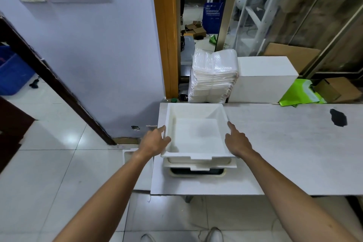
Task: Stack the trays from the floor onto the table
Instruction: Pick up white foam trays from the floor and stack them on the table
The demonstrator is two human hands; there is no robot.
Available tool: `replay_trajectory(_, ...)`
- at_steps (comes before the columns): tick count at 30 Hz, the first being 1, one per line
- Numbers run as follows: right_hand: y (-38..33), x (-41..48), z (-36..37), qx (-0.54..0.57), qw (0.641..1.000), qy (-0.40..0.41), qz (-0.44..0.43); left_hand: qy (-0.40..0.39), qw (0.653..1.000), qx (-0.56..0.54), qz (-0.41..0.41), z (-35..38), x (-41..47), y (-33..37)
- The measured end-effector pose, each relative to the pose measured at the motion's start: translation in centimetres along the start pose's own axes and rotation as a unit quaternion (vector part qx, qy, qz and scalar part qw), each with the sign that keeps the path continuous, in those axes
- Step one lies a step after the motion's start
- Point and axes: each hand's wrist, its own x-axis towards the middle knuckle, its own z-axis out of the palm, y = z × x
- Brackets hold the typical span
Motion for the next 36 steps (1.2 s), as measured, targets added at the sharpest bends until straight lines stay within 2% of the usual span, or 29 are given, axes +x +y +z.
replay_trajectory(9,0.6,-0.4,0.9,-0.032,0.999,0.017,-0.010,0.029,0.997,0.066,-0.008,1.6,-0.3,0.2)
replay_trajectory(21,2.0,-0.1,2.6,-0.152,0.987,0.029,-0.035,0.026,0.995,0.091,-0.014,3.0,-0.7,-0.2)
replay_trajectory(28,2.4,0.4,3.7,-0.147,0.988,0.036,-0.040,0.022,0.988,0.154,-0.005,3.5,-0.5,-0.1)
replay_trajectory(36,1.9,1.1,3.8,-0.166,0.986,0.000,-0.017,-0.007,0.989,0.146,-0.031,3.6,-0.6,-0.6)
